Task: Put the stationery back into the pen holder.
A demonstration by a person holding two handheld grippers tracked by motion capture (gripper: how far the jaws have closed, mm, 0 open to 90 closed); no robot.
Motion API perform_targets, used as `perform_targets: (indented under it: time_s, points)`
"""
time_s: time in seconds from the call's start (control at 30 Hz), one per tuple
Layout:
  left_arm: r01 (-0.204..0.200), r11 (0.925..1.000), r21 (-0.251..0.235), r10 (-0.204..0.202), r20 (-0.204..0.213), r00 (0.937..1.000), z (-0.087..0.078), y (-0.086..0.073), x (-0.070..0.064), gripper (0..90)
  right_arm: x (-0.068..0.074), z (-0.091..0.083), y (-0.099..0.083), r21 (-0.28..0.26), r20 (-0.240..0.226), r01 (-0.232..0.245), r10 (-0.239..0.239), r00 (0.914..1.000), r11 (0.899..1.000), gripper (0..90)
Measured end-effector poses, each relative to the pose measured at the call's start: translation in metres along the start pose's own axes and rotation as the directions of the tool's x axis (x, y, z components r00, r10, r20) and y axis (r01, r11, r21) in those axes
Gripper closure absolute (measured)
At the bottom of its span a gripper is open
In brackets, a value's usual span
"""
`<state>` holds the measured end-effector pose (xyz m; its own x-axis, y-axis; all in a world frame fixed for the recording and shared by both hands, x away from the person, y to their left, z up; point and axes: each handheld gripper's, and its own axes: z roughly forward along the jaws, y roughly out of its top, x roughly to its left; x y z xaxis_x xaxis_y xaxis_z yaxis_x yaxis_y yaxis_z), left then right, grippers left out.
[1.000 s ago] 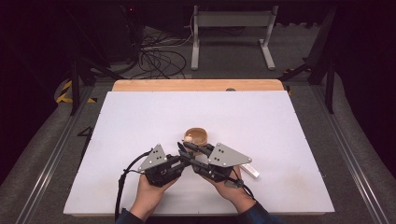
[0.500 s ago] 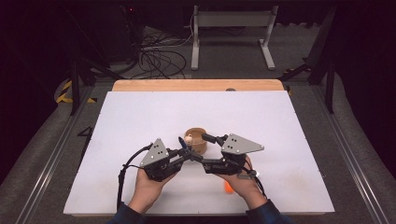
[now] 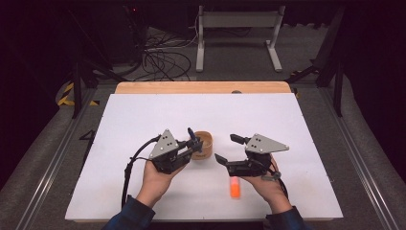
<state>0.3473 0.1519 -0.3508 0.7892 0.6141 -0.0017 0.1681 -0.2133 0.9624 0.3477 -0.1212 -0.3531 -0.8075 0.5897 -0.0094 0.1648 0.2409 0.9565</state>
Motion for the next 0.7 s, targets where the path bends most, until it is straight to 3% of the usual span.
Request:
perform_targets:
  time_s: [0.3, 0.7]
  points:
    - [-0.005, 1.0, 0.001, 0.005, -0.037, 0.9993, 0.016, 0.009, 0.012, 79.4, -0.012, -0.014, -0.003, 0.014, 0.037, -0.011, 0.01, 0.9993, 1.0, 12.7]
    - [0.055, 0.9977, 0.039, -0.052, -0.07, 0.9962, 0.028, 0.0, 0.036, 79.3, -0.021, -0.023, -0.004, 0.019, 0.073, -0.016, 0.015, 0.9972, 1.0, 11.9]
